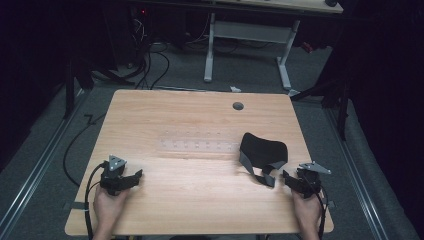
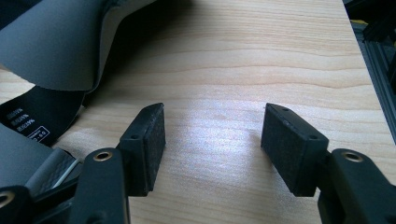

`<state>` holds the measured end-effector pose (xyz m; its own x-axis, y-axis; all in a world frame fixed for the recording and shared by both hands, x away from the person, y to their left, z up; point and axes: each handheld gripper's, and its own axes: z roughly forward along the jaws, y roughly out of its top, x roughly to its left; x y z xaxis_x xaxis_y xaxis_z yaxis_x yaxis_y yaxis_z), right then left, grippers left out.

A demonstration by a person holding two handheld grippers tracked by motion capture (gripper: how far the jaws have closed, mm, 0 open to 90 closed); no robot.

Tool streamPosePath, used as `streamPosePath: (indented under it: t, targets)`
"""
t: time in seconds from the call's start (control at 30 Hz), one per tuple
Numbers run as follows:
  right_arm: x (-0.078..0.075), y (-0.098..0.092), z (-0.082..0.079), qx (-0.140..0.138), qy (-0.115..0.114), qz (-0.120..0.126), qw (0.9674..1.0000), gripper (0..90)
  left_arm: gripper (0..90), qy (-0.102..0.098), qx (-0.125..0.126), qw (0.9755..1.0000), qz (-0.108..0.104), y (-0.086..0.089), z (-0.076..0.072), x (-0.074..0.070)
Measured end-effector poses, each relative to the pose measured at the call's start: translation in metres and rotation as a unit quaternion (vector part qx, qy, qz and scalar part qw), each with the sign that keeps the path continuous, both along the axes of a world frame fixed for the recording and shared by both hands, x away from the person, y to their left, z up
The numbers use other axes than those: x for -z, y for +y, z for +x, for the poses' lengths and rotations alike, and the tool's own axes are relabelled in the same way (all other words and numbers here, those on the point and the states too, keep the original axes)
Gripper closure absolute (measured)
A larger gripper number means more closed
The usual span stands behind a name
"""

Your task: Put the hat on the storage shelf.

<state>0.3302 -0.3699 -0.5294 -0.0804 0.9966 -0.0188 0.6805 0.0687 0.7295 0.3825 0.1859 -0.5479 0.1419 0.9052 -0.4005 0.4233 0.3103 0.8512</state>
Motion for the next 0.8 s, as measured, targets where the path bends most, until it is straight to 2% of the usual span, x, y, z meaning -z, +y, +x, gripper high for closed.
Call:
streamPosePath:
  t: [0.43,0.8]
  targets:
    - [-0.0001,0.0015,-0.0031,0.002,0.0,0.0,1.0,40.2,28.2,0.001,0.0,1.0,-0.004,0.0008,0.0002,-0.0004]
    - [-0.0004,0.0006,-0.0033,-0.005,-0.001,0.002,1.0,44.1,28.1,0.001,0.0,1.0,-0.004,0.0009,0.0001,-0.0005]
